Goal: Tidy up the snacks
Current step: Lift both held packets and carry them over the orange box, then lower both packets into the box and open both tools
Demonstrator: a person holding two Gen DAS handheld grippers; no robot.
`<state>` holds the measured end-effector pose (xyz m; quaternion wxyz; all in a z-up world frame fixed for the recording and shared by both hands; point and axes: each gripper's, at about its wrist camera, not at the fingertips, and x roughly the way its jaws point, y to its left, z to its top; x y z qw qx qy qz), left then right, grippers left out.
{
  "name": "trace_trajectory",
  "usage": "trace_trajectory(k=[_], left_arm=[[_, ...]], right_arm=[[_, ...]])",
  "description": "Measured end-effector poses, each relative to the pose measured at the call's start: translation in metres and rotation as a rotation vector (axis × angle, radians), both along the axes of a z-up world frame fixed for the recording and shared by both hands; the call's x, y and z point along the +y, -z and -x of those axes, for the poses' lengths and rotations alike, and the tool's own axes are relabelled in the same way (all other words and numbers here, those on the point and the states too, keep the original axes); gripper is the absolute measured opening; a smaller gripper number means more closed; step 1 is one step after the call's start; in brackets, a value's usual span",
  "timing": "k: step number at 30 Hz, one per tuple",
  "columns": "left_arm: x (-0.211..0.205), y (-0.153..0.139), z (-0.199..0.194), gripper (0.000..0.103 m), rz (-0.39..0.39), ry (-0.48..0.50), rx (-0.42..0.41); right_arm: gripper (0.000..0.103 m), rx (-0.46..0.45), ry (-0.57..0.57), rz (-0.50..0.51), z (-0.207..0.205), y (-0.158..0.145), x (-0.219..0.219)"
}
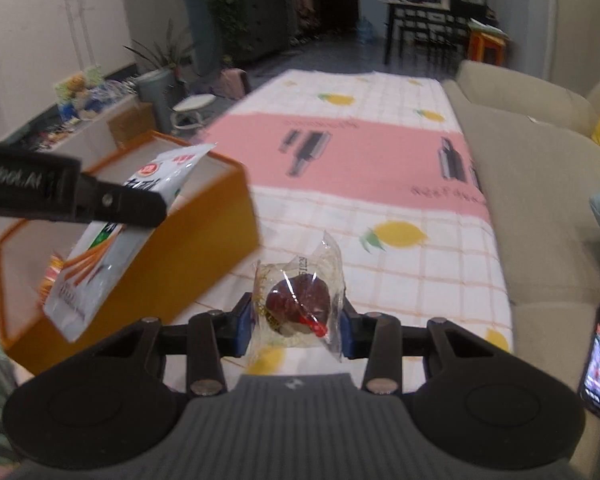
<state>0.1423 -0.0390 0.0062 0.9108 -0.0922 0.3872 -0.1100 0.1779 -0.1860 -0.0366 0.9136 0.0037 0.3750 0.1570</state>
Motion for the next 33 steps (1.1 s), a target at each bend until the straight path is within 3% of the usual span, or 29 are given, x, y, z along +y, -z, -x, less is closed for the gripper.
trace_trajectory(k=[8, 15, 23, 28, 33], left_arm=[[0.053, -0.031, -0.011, 0.054, -0.038, -0.026, -0.008], [0.087, -0.030, -0.028, 0.054, -0.082, -0.019, 0.047], [0.113, 0.009, -0.057, 0.054, -0.077, 0.000, 0.183], [0.118, 0.040, -0.077, 0.054, -0.113, 0.005, 0.252], [0.118, 0.068, -0.090, 0.054, -0.139, 0.025, 0.337]], right_arm=[[0.039, -0.095, -0.162, -0.017, -0.007, -0.044, 0.057], [0.039, -0.112, -0.331, 0.036, -0.033, -0.061, 0.114], [0.039, -0.012, -0.485, 0.150, -0.084, -0.038, 0.156], [0.039, 0.039, -0.543, 0.244, -0.106, -0.014, 0.173], [0.039, 0.127, -0.592, 0.276, -0.126, 0.010, 0.186]])
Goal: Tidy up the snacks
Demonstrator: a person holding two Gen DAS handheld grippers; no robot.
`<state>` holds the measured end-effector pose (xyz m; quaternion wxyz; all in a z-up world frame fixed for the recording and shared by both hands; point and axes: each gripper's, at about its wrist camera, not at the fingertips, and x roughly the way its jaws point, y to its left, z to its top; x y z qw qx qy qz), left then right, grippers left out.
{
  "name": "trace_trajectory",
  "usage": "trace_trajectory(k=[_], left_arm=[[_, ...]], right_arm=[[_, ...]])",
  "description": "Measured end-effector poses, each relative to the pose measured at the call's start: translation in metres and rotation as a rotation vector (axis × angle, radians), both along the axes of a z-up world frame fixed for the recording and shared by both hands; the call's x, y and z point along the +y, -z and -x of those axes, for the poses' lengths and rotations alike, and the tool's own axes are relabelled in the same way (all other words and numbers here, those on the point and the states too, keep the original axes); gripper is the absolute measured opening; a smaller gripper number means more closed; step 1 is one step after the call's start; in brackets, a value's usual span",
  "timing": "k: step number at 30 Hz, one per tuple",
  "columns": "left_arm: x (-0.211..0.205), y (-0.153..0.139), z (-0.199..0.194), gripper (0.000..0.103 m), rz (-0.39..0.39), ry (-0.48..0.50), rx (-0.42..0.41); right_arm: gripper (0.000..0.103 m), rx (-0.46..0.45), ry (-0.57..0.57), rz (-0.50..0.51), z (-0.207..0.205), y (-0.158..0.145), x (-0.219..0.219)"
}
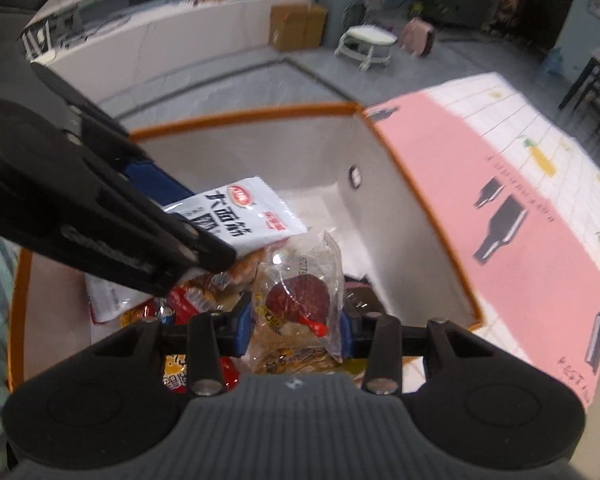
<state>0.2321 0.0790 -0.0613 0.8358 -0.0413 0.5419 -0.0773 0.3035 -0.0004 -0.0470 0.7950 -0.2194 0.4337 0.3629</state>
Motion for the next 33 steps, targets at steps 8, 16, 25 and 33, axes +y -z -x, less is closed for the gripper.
trace_trajectory(k=[8, 16, 25, 33], left_arm=[[0.001, 0.023, -0.002, 0.054, -0.059, 0.012, 0.065], [-0.002, 0.032, -0.004, 0.058, -0.077, 0.013, 0.099], [0.004, 0.020, 0.003, 0.082, -0.039, -0.002, 0.064], [0.010, -0.017, 0.016, 0.086, -0.043, -0.028, -0.022]], right_arm=[[0.039, 0.024, -0.080, 0.080, 0.001, 0.025, 0.019], [0.041, 0.044, -0.074, 0.126, 0.001, 0.038, 0.024], [0.065, 0.048, -0.042, 0.126, 0.002, 0.033, 0.022], [0.089, 0.037, -0.028, 0.087, 0.010, 0.004, 0.021]])
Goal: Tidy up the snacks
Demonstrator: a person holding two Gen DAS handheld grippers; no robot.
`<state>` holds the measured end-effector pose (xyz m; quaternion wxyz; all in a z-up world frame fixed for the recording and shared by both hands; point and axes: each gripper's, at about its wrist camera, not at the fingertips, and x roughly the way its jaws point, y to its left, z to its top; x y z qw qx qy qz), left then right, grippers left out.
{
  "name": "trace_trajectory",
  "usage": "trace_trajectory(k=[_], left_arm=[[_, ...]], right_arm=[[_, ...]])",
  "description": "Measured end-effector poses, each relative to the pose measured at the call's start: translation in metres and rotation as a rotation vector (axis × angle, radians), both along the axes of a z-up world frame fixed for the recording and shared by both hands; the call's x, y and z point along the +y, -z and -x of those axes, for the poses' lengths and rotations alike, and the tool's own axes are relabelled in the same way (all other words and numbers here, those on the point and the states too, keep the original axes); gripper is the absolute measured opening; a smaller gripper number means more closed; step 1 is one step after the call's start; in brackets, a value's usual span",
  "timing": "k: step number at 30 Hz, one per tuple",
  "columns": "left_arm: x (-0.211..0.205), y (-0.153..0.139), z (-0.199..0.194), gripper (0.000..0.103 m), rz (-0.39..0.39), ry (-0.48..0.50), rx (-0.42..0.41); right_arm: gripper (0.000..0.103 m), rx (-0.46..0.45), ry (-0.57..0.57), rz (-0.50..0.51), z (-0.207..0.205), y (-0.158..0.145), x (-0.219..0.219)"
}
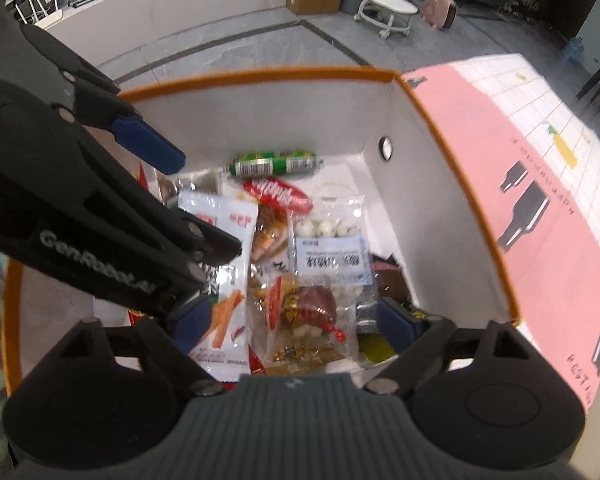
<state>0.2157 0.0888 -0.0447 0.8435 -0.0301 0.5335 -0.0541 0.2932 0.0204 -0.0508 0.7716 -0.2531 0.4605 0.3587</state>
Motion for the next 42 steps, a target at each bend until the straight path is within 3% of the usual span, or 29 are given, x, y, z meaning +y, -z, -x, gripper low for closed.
trace_trajectory(k=[5, 11, 19, 24, 30, 35, 38, 42], left_arm=[[0.002, -0.035, 0.020, 0.086, -0.040, -0.020, -0.124], [-0.006, -0.082, 0.060, 0.085, -0.129, -0.023, -0.371], [-0.033, -0.129, 0.123, 0.081, -0.213, -0.039, -0.667], [-0.053, -0.138, 0.147, 0.089, -0.281, -0.017, -0.716], [-0.072, -0.130, 0.170, 0.095, -0.350, -0.078, -0.718], [-0.078, -0.107, 0.174, 0.096, -0.328, -0.086, -0.658], [-0.078, -0.087, 0.168, 0.096, -0.281, -0.094, -0.580], [-0.083, -0.067, 0.162, 0.096, -0.275, -0.090, -0.491]], right_arm=[[0.093, -0.044, 0.046, -0.054, 0.008, -0.030, -0.007], [0.096, -0.143, 0.138, -0.150, 0.031, -0.073, -0.023], [0.099, -0.306, 0.228, -0.341, 0.096, -0.128, -0.056], [0.099, -0.428, 0.283, -0.386, 0.145, -0.142, -0.076], [0.099, -0.533, 0.372, -0.389, 0.189, -0.138, -0.096], [0.099, -0.500, 0.410, -0.390, 0.208, -0.119, -0.106], [0.099, -0.468, 0.432, -0.377, 0.209, -0.104, -0.109], [0.099, -0.407, 0.472, -0.358, 0.202, -0.086, -0.112]])
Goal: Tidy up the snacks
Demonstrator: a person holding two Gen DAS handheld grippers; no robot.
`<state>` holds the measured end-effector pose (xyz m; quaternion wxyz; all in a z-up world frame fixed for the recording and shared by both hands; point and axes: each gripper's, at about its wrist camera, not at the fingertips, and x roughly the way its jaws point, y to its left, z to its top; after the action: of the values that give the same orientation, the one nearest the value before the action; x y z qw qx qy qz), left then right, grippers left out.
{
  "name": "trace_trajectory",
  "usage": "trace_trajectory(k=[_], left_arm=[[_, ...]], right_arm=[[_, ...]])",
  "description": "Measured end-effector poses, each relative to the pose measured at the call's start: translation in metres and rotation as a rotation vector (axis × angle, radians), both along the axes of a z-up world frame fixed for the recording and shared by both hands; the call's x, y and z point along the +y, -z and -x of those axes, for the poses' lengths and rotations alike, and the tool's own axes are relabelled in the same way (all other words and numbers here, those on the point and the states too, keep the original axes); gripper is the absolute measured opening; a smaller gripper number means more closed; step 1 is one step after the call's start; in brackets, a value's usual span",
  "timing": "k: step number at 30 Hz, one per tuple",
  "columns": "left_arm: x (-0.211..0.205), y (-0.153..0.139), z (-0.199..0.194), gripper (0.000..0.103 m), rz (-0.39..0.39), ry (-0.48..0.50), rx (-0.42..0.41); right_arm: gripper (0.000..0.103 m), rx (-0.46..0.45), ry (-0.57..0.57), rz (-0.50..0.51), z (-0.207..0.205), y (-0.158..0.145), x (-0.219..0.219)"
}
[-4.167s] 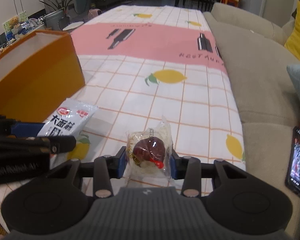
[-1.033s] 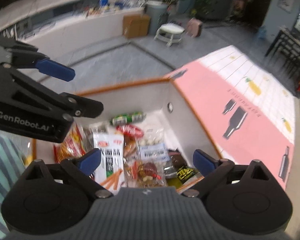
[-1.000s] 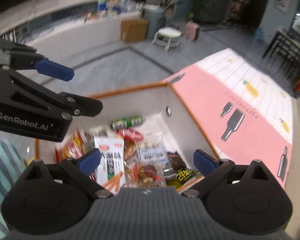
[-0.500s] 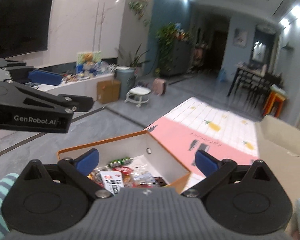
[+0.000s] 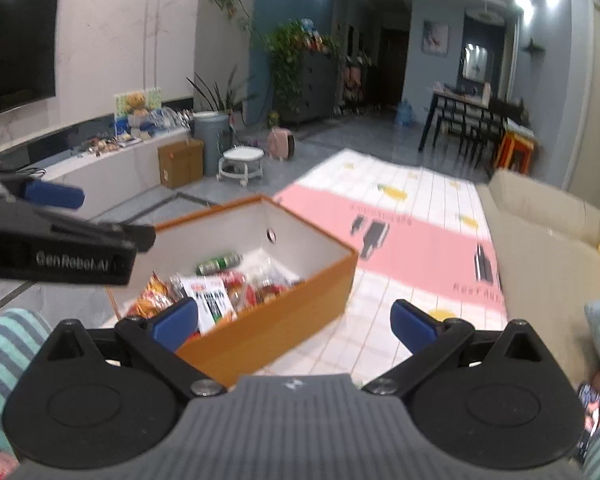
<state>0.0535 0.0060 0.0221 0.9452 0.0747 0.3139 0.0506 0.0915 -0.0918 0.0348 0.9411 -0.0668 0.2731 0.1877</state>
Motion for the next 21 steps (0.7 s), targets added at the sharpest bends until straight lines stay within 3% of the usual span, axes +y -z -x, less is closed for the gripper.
trace_trajectory(k=[7, 21], left_arm=[[-0.007, 0.015, 0.010, 0.096, -0.001, 0.009, 0.064], [-0.005, 0.016, 0.011, 0.096, 0.001, -0.009, 0.086]], right_arm=[[0.099, 0.047, 0.050, 0.001, -0.007, 0.018, -0.006], [0.099, 0.046, 0.051, 0.011, -0.009, 0.022, -0.007]])
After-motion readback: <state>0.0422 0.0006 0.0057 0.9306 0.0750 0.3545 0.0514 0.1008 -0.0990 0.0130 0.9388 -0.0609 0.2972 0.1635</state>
